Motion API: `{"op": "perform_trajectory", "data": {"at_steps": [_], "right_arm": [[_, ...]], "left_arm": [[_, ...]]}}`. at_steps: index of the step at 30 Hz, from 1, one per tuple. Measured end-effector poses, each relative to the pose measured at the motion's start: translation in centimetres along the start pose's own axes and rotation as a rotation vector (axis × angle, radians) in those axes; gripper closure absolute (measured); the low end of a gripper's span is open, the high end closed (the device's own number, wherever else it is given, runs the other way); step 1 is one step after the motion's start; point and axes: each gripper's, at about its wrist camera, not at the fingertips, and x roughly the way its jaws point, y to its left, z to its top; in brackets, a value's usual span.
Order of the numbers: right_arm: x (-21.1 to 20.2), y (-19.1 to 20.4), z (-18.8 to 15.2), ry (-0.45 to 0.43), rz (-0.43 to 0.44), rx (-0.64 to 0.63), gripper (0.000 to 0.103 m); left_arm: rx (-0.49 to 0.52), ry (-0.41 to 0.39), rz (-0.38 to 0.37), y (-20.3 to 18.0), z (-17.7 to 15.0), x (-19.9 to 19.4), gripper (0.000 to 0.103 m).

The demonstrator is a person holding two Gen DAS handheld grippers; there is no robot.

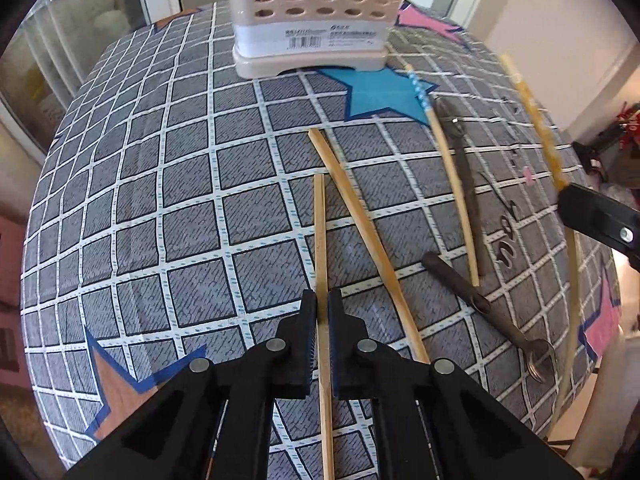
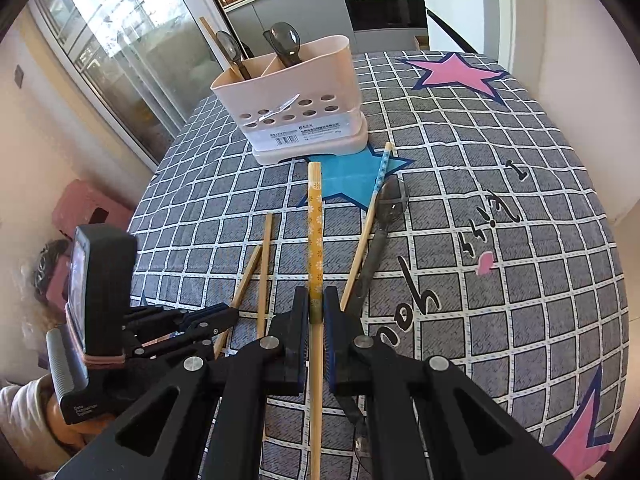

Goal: Organize utensils
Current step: 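Lift the chopstick upright with the left tool over the caddy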

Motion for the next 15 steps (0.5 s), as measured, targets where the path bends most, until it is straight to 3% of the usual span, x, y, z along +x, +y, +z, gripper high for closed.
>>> {"op": "perform_trajectory", "data": {"at_steps": [6,15], "right_arm": [[0.4,0.0,-0.3,0.013,0.008,0.013,0.095],[0.6,0.3,-0.5,0.002,0.012,0.022,0.095]], "left_arm": [[-0.01,-0.108,-0.1,1.4,-1.0,-2.8,0.066],[-0.03,-0.245,-0.169,3.4,0.5,-6.5,0.066]]}}
